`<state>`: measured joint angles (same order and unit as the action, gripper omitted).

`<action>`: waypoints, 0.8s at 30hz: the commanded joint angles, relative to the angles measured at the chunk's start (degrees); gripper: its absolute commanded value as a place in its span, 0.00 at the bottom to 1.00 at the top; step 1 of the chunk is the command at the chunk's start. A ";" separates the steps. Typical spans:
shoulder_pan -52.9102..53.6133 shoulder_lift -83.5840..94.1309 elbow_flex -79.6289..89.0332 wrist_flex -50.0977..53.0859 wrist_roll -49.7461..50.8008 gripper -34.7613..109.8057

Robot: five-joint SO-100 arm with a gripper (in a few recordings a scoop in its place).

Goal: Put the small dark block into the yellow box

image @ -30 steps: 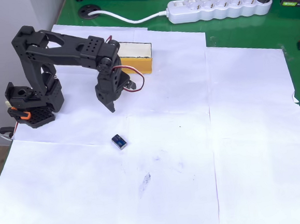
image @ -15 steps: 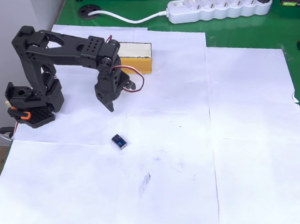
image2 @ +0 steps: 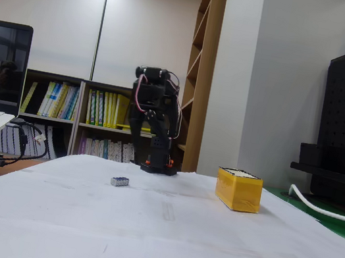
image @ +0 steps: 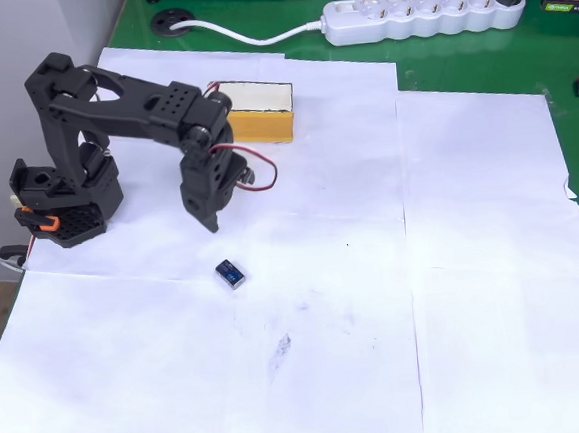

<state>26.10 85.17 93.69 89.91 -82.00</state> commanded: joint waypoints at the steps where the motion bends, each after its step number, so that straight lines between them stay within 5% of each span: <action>1: 5.10 0.44 5.19 -0.97 -5.36 0.51; 24: 9.67 14.33 -4.57 -18.28 -7.21 0.45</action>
<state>35.42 99.84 89.82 72.51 -88.59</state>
